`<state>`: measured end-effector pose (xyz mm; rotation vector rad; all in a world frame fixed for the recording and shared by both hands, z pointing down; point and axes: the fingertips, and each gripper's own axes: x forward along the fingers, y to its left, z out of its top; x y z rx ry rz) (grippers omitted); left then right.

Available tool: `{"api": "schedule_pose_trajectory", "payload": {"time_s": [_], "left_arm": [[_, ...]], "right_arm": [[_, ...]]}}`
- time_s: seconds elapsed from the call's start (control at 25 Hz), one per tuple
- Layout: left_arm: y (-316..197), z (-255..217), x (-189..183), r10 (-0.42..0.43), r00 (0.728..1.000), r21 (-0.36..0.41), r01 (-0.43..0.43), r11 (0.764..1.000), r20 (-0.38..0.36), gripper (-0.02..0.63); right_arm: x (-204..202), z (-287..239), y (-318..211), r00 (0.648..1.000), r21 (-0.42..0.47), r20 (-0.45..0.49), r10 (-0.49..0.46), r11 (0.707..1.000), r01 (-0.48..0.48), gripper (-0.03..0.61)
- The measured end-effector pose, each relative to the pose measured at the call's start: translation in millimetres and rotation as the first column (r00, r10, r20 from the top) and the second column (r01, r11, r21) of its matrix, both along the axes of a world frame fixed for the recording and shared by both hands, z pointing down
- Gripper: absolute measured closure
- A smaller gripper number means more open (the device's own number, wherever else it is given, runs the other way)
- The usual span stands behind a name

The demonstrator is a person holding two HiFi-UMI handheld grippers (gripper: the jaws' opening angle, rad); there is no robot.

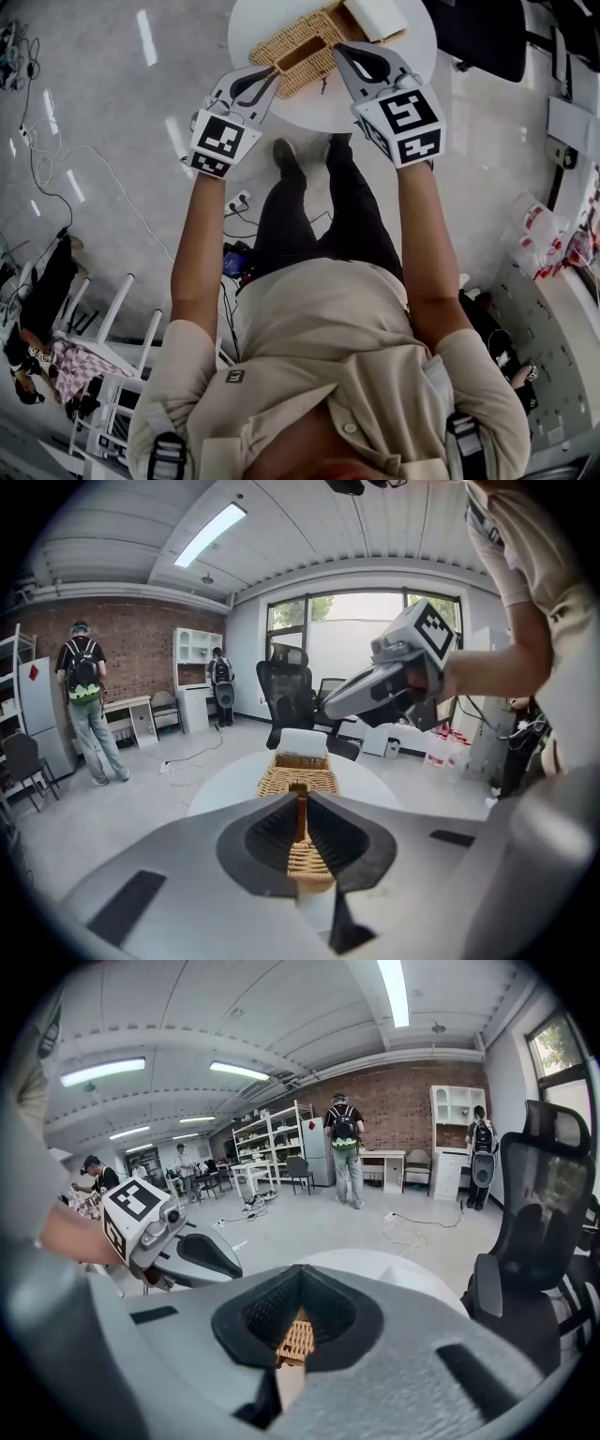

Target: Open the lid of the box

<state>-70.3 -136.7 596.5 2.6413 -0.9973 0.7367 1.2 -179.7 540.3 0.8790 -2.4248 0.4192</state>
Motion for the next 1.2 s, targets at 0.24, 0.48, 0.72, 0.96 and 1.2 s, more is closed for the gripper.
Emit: {"api": "schedule_pose_trajectory", "payload": {"time_s": [0.24, 0.48, 0.72, 0.96, 1.2], "left_arm": [[5, 29, 6, 0.042, 0.999, -0.008, -0.042, 0.999, 0.028, 0.600], [12, 50, 13, 0.090, 0.994, -0.005, -0.090, 0.996, 0.057, 0.495], [20, 65, 24, 0.143, 0.985, 0.016, -0.145, 0.989, 0.098, 0.436], [21, 60, 25, 0.153, 0.982, 0.108, -0.165, 0.980, 0.106, 0.414], [27, 57, 29, 0.195, 0.980, 0.155, -0.200, 0.968, 0.046, 0.436]], "right_arm": [[0, 23, -3, 1.000, -0.025, -0.018, 0.002, 1.000, -0.003, 0.586], [-1, 41, -5, 1.000, -0.049, -0.023, 0.008, 0.999, -0.009, 0.586], [-1, 52, -9, 1.000, -0.065, -0.021, 0.013, 0.998, -0.014, 0.586], [-2, 60, -9, 1.000, -0.077, -0.027, 0.011, 0.997, -0.013, 0.586], [-2, 67, -7, 0.999, -0.086, -0.040, 0.002, 0.996, -0.006, 0.586]]}}
